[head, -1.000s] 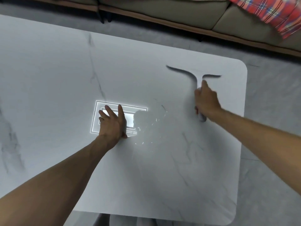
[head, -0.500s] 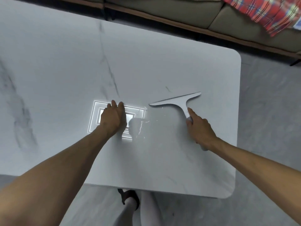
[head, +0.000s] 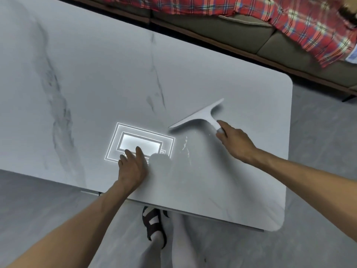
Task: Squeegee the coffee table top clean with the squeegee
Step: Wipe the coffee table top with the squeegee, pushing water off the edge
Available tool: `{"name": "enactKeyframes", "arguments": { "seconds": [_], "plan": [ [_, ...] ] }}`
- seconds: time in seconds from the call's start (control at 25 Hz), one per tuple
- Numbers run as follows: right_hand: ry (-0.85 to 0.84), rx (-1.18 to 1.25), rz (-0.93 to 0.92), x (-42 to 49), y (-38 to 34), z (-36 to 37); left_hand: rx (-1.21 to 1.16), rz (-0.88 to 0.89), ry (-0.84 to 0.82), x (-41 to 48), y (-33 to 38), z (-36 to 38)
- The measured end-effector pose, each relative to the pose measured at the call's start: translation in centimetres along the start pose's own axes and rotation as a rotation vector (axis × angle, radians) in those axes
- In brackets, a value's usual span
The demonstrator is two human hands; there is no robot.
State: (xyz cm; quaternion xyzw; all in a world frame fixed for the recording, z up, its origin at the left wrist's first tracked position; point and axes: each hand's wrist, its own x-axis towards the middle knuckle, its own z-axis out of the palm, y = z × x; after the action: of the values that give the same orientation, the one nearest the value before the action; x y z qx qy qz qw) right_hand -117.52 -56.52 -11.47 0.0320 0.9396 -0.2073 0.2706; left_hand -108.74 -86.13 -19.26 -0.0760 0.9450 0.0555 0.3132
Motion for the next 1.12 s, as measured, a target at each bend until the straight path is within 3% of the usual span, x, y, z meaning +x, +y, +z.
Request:
{"name": "enactKeyframes", "arguments": {
  "seconds": [0.16,0.32,0.6,0.84,0.92,1.0,1.12],
  "plan": [
    [-0.148,-0.203,-0.318,2.4,-5.3,3.9,-0.293,-0.070,0.101,0.2,-3.3,0.5],
    [-0.231,-0.316,-0.428,2.6,-7.1,8.4,-0.385,-0.093,0.159,0.7,-5.4,0.5],
    [-0.113,-0.216,-0.157,0.8,1.6,5.2,0.051,0.111,0.018,1.2,-1.2,2.2],
    [-0.060,-0.218,0.141,-2.9,11.9,-0.1,0.027,0.085,-0.131,1.4,3.0,3.7],
    [-0.068,-0.228,0.197,-3.9,13.6,-1.2,-0.123,-0.007,-0.162,1.5,3.8,3.3],
    [-0.037,-0.204,0.207,-4.5,14.1,-1.7,-0.247,-0.045,-0.102,1.2,4.1,2.9],
    [0.013,-0.114,0.084,-4.5,11.4,-1.2,-0.359,-0.031,0.123,0.3,2.7,2.9]
  ]
}}
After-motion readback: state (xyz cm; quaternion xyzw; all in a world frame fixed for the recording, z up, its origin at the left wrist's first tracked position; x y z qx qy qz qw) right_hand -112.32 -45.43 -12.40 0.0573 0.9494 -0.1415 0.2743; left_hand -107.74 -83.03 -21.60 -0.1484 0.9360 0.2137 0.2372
